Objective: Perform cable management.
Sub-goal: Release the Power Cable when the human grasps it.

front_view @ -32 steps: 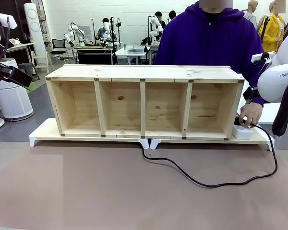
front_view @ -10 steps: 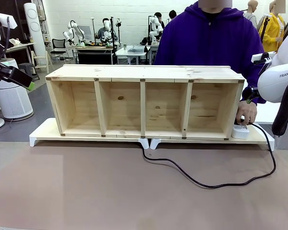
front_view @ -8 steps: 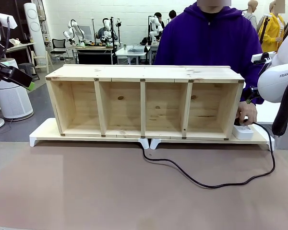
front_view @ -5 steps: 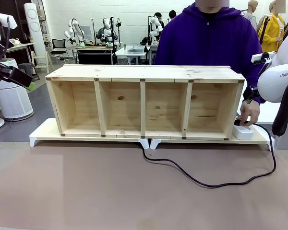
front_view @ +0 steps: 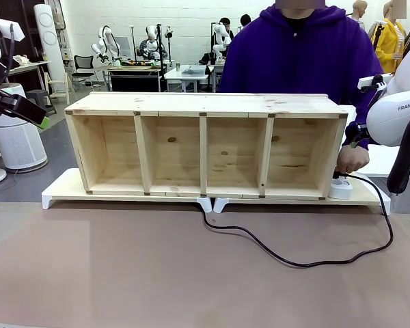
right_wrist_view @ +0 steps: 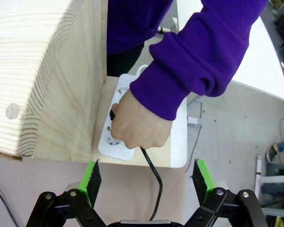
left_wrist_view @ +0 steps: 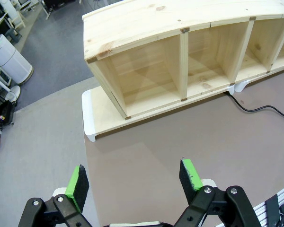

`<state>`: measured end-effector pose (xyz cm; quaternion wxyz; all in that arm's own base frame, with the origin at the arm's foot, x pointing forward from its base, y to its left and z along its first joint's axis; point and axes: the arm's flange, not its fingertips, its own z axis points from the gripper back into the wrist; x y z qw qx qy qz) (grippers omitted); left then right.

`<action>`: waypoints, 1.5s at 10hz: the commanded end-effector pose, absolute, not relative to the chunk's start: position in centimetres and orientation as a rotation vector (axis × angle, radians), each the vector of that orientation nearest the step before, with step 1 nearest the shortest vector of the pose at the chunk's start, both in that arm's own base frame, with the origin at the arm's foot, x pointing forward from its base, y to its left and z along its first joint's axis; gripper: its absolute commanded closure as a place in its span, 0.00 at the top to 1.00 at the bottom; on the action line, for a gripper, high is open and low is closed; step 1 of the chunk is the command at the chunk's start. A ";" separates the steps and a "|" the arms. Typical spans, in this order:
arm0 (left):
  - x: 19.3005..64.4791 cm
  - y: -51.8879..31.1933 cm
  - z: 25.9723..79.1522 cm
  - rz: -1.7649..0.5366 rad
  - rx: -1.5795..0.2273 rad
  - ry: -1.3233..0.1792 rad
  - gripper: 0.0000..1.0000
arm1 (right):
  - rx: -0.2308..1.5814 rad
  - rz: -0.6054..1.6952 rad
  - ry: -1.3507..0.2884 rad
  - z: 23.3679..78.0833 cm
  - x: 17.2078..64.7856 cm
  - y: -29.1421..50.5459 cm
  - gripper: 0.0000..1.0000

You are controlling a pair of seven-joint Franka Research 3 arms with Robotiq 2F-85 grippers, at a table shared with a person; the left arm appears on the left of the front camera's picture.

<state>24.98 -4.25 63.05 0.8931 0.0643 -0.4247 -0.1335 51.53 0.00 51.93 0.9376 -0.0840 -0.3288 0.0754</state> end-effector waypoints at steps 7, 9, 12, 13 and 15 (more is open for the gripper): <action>25.2 -4.3 63.1 -0.280 0.138 -0.892 1.00 | -0.172 0.154 -0.672 52.0 51.5 0.0 1.00; 25.2 -4.3 63.1 -0.280 0.138 -0.892 1.00 | -0.172 0.154 -0.672 52.0 51.5 0.0 1.00; 25.2 -4.3 63.1 -0.280 0.138 -0.892 1.00 | -0.172 0.154 -0.672 52.0 51.5 0.0 1.00; 25.2 -4.3 63.1 -0.280 0.138 -0.892 1.00 | -0.172 0.154 -0.672 52.0 51.5 0.0 1.00; 25.2 -4.3 63.1 -0.280 0.138 -0.892 1.00 | -0.172 0.154 -0.672 52.0 51.5 0.0 1.00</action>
